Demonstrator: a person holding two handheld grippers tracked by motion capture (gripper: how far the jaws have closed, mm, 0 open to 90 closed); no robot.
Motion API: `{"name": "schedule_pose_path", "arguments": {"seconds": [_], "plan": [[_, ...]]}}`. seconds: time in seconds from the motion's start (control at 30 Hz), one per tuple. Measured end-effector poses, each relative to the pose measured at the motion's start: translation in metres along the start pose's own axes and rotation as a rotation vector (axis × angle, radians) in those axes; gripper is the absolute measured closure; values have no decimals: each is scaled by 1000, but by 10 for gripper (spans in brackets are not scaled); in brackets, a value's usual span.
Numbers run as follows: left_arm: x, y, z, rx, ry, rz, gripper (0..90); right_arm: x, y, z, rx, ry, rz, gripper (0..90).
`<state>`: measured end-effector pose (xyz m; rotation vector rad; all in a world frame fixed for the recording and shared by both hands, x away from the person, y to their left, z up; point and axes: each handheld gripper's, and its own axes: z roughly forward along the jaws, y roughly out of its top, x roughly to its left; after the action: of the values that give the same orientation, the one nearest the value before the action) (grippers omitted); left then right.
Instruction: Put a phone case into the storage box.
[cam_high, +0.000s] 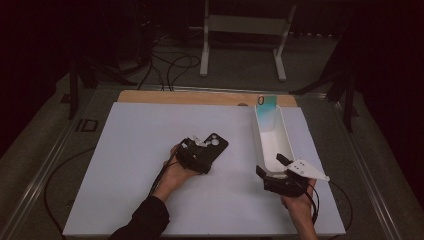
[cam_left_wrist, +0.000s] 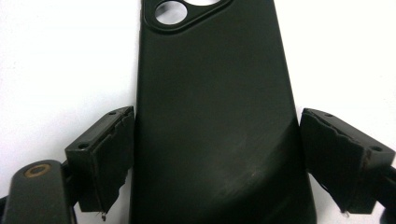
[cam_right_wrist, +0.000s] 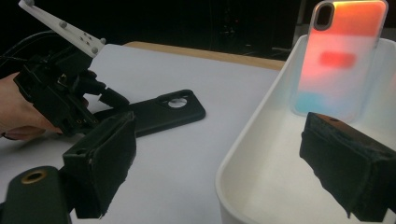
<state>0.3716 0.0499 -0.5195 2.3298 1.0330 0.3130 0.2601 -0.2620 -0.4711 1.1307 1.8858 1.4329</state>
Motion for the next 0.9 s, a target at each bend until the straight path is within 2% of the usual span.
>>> {"name": "schedule_pose_path", "arguments": {"seconds": [0.27,0.37,0.77,0.9], "plan": [[0,0,-3,-1,-2,0,160,0,0,0,3,3,0,107],[0,0,-8,-16,-6,2,161,0,1,0,7,2,0,107],[-1,-2,-37,-131,-16,11,159,-1,5,-2,26,12,-2,107],[-3,-3,-53,-183,-17,24,159,1,7,-1,35,13,-2,107]]}}
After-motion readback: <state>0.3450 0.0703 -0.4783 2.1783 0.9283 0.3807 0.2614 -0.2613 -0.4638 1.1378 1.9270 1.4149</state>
